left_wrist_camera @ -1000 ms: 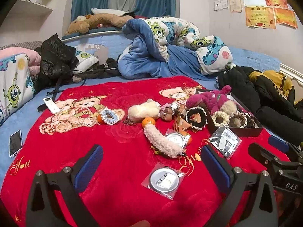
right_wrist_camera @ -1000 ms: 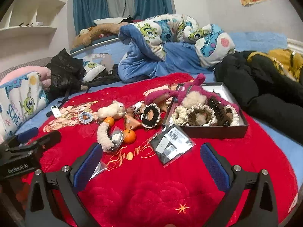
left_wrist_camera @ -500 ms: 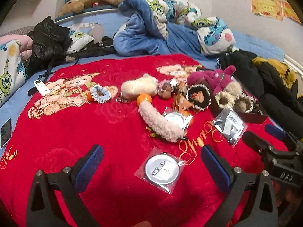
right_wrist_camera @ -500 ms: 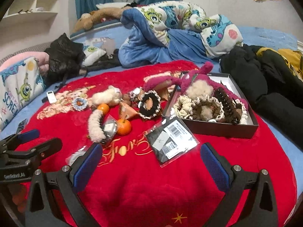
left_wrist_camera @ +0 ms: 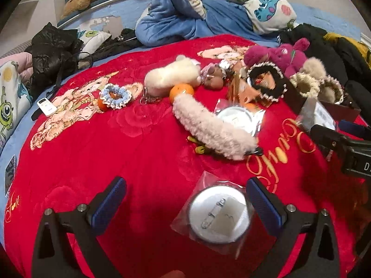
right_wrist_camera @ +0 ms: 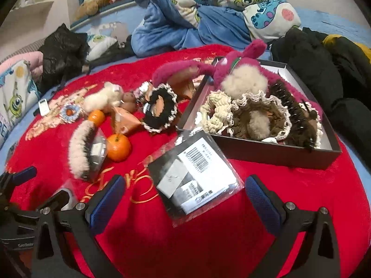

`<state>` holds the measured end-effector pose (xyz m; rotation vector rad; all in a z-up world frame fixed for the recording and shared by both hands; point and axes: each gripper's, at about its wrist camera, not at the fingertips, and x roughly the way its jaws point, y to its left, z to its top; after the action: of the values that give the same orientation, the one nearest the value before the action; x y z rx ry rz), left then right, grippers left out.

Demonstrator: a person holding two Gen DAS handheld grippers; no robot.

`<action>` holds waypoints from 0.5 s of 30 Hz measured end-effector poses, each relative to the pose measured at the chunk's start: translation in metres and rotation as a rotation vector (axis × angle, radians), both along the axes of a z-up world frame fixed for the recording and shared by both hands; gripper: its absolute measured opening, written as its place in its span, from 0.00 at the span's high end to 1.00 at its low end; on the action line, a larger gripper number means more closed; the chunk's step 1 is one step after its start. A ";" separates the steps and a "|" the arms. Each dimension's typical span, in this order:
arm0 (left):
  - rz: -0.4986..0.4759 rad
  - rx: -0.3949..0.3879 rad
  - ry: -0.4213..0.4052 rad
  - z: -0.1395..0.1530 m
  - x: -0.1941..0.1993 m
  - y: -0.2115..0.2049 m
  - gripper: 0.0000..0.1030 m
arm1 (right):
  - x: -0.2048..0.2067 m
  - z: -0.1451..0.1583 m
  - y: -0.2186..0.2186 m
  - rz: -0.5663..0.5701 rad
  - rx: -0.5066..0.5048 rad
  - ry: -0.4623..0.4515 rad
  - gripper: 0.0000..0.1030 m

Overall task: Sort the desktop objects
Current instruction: 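Move left tool toward the silver badge bag while right tool approaches the black barcode bag, then close left gripper on the silver badge bag while right gripper grasps the black barcode bag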

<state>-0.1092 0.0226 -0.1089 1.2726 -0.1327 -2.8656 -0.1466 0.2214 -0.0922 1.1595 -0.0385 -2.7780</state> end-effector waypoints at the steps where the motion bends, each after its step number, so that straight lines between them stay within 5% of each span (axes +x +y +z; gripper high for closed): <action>1: -0.003 -0.001 -0.007 -0.003 -0.003 0.000 0.00 | -0.003 -0.003 0.000 -0.002 0.000 -0.011 0.00; 9: -0.064 0.049 -0.047 -0.017 -0.013 0.002 0.00 | -0.021 -0.020 0.007 -0.006 -0.050 -0.070 0.00; 15: -0.075 0.049 -0.058 -0.026 -0.014 0.006 0.00 | -0.027 -0.025 -0.006 -0.011 0.036 -0.084 0.00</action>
<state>-0.1228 0.0281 -0.1344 1.3889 -0.1138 -2.9127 -0.1740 0.2159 -0.1170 1.2886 -0.0031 -2.7486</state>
